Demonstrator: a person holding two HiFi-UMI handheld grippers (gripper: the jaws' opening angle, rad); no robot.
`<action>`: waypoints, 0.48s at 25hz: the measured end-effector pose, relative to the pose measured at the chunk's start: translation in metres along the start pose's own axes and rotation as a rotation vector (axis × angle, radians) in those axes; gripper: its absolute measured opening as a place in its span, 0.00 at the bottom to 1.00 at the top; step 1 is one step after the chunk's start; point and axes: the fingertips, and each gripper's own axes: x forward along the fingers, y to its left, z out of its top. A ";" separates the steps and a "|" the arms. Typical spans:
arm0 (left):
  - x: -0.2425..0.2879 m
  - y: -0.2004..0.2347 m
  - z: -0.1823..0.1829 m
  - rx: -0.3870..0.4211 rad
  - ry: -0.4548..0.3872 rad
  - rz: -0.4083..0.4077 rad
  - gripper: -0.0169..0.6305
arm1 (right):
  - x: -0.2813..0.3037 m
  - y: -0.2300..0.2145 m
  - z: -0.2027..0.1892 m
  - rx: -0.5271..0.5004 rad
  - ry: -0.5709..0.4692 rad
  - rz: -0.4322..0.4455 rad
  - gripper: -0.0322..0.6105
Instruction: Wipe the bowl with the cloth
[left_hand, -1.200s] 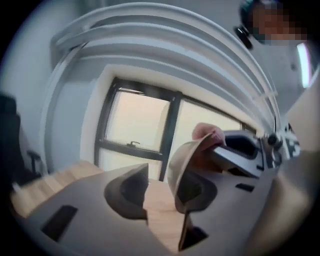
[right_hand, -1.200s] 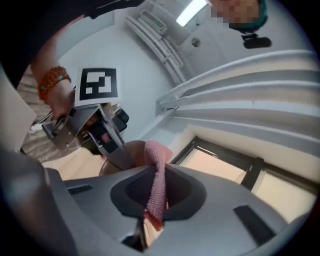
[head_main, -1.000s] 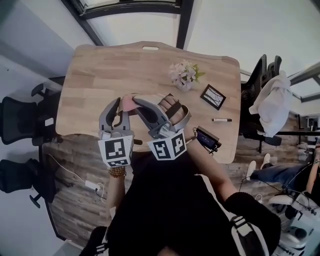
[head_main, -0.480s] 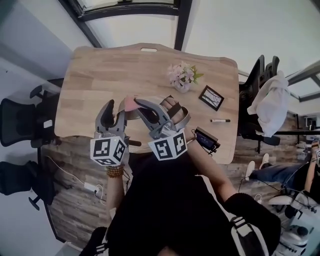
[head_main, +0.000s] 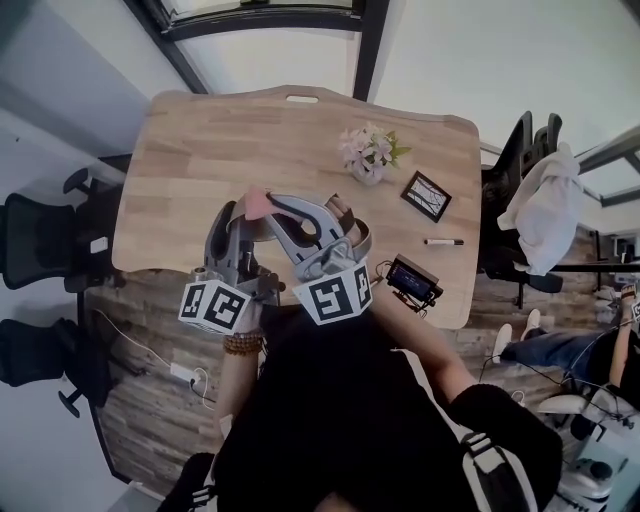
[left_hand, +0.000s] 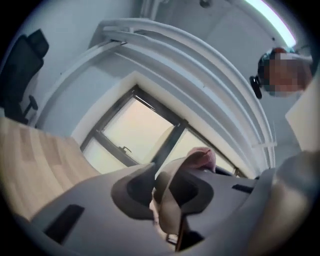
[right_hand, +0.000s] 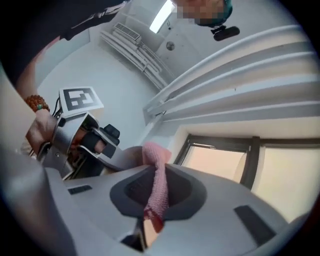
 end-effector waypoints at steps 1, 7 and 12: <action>-0.001 0.003 -0.004 0.059 0.024 0.013 0.14 | 0.000 0.004 -0.006 -0.019 0.019 0.017 0.09; 0.004 -0.010 -0.026 0.945 0.296 0.008 0.19 | -0.004 0.033 -0.020 -0.364 0.044 0.159 0.09; 0.006 -0.021 -0.020 0.728 0.232 -0.004 0.08 | -0.004 0.020 -0.018 -0.161 0.044 0.080 0.09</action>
